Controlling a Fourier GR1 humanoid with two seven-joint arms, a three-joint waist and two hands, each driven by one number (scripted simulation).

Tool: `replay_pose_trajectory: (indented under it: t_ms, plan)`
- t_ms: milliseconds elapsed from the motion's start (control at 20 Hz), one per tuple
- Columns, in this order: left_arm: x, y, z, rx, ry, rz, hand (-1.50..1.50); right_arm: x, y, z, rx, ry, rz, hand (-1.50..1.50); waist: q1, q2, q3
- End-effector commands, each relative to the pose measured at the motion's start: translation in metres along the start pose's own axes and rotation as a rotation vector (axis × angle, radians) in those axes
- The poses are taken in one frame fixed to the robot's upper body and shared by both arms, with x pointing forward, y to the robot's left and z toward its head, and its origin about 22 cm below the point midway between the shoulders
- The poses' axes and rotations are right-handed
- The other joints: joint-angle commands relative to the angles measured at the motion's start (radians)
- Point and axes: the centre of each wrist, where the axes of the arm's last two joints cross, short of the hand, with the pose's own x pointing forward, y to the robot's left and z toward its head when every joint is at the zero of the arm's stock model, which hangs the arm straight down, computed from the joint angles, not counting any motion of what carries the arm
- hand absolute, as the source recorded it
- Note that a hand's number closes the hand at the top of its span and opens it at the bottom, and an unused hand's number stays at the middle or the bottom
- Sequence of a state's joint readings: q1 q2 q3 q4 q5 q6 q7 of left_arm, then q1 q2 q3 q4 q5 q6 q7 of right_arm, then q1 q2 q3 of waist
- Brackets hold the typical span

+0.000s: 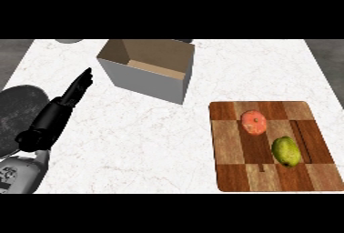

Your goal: Pick the pear from the cutting board and place it in the cardboard box

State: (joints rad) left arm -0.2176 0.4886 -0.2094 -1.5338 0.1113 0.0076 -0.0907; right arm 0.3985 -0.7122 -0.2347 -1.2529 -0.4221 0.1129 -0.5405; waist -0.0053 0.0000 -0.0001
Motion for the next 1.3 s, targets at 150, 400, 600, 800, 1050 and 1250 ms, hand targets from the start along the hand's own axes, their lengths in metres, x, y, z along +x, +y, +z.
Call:
replay_pose_trajectory:
  t_ms: [150,400,600,800,1050,1250]
  plan:
    - [-0.002,-0.007,-0.004,-0.005,-0.019,-0.006,0.0,0.059,0.0,-0.028,0.242,0.073,0.168,-1.5,-0.004,0.0,-0.002]
    - [0.013,-0.018,-0.014,0.004,-0.01,0.005,0.0,0.096,0.025,-0.038,0.276,0.138,0.221,-1.5,-0.002,-0.001,-0.001]
    - [0.002,-0.004,0.0,-0.006,-0.017,0.006,0.0,0.105,0.047,-0.043,0.333,0.21,0.26,-1.5,0.005,-0.001,-0.001]
    - [-0.005,0.0,0.001,0.001,-0.011,-0.007,0.0,0.098,0.053,-0.051,0.361,0.235,0.236,-1.5,0.004,-0.001,0.0]
    - [-0.003,0.012,0.001,-0.008,-0.003,-0.009,0.0,0.118,0.071,-0.047,0.347,0.261,0.251,-1.5,0.003,-0.001,0.0]
    - [0.003,-0.013,-0.006,-0.011,-0.004,0.0,0.0,0.102,0.061,-0.051,0.342,0.301,0.295,-1.5,0.002,-0.001,0.0]
